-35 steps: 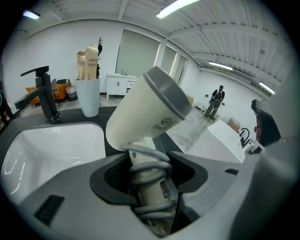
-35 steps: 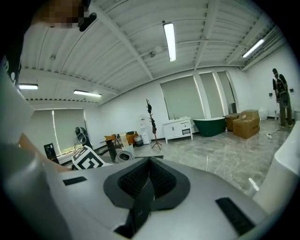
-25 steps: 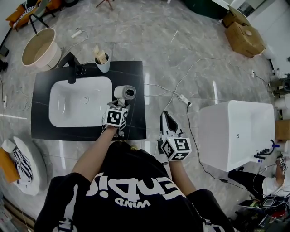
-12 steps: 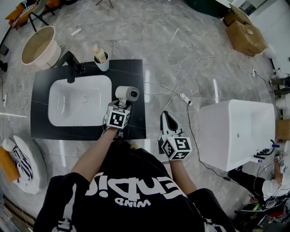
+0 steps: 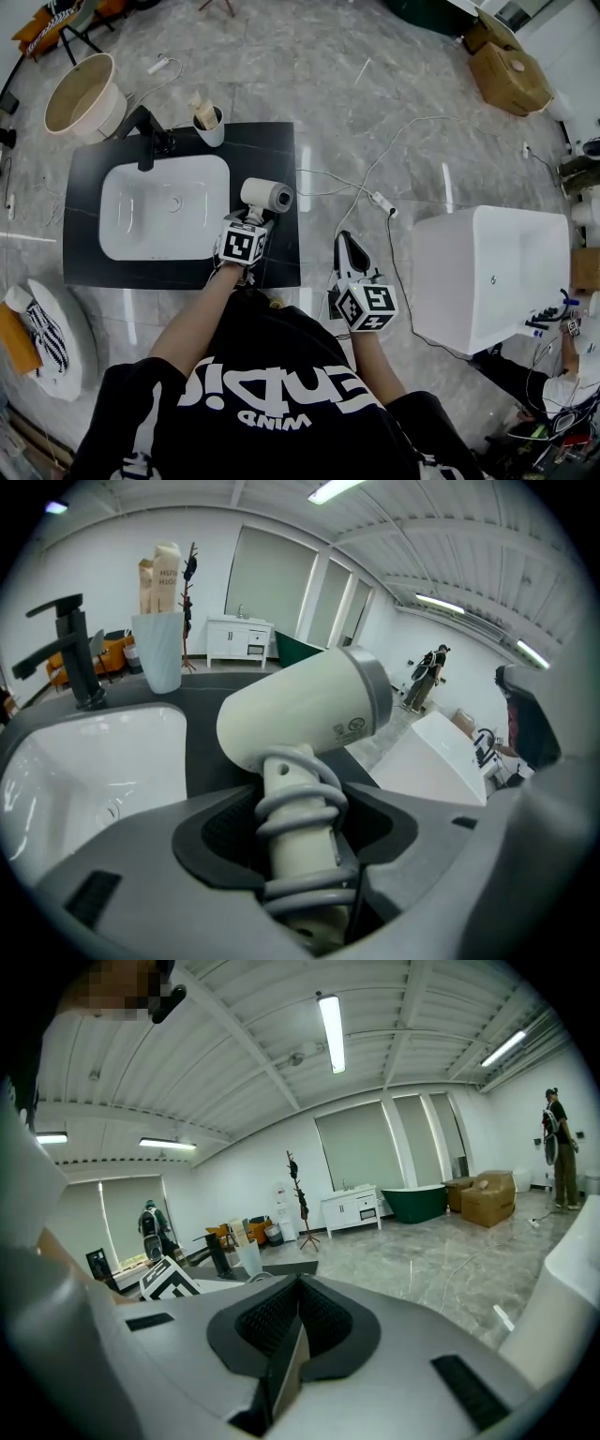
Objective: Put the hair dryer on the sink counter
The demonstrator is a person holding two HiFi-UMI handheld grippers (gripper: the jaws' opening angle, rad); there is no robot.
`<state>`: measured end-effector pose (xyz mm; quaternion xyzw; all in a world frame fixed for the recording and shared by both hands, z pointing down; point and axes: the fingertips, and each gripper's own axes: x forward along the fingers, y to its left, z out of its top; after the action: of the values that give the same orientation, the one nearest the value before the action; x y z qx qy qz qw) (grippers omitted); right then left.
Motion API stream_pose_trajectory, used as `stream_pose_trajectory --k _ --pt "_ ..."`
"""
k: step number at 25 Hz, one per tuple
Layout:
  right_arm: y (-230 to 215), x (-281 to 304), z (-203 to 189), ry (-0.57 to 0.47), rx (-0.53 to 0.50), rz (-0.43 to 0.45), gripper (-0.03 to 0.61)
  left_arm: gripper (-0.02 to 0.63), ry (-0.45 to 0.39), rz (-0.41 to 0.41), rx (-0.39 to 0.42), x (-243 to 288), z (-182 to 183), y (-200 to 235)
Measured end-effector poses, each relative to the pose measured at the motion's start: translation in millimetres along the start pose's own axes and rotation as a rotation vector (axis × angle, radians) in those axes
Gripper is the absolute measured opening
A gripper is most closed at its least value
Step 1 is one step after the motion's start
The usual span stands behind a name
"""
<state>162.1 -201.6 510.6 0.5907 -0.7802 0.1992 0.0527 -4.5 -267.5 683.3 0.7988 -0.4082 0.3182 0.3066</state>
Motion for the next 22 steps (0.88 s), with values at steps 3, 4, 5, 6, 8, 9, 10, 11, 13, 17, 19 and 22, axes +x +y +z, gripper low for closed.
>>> stream_pose_trajectory --k 3,4,5,6,8,9,10,11,13,17,19,22 --pt "-3 -2 -2 0.002 0.011 -0.004 0.023 0.259 0.002 0.000 -0.009 2 -2 -1" --pt "-4 -2 -3 0.003 0.013 -0.005 0.025 0.259 0.000 0.001 -0.009 2 -2 -1" --pt "-4 -3 -3 0.004 0.014 -0.006 0.025 0.259 -0.001 0.001 -0.012 2 -2 -1" --pt "-4 -3 -4 0.006 0.015 -0.007 0.025 0.261 -0.001 0.001 -0.015 2 -2 -1" --pt "-5 -4 -4 0.007 0.017 -0.009 0.025 0.267 -0.005 0.005 -0.016 1 -3 -2" --pt "-6 -4 -4 0.007 0.018 -0.010 0.025 0.268 -0.009 0.007 -0.010 1 -3 -3" --pt "-7 -4 -4 0.008 0.019 -0.011 0.025 0.273 -0.013 0.007 -0.003 1 -2 -5" --pt "-7 -4 -4 0.008 0.020 -0.012 0.025 0.279 -0.017 0.006 0.004 0 -2 -7" --pt "-8 -5 -4 0.007 0.024 -0.013 0.025 0.282 -0.019 0.001 0.011 0 0 -11" --pt "-8 -7 -4 0.005 0.027 -0.012 0.025 0.285 -0.018 0.004 0.028 0 2 -16" --pt "-8 -7 -5 0.005 0.030 -0.012 0.025 0.285 -0.024 0.012 0.032 0 3 -15" --pt "-8 -8 -5 0.004 0.031 -0.012 0.025 0.291 -0.041 0.020 0.026 -2 6 -14"
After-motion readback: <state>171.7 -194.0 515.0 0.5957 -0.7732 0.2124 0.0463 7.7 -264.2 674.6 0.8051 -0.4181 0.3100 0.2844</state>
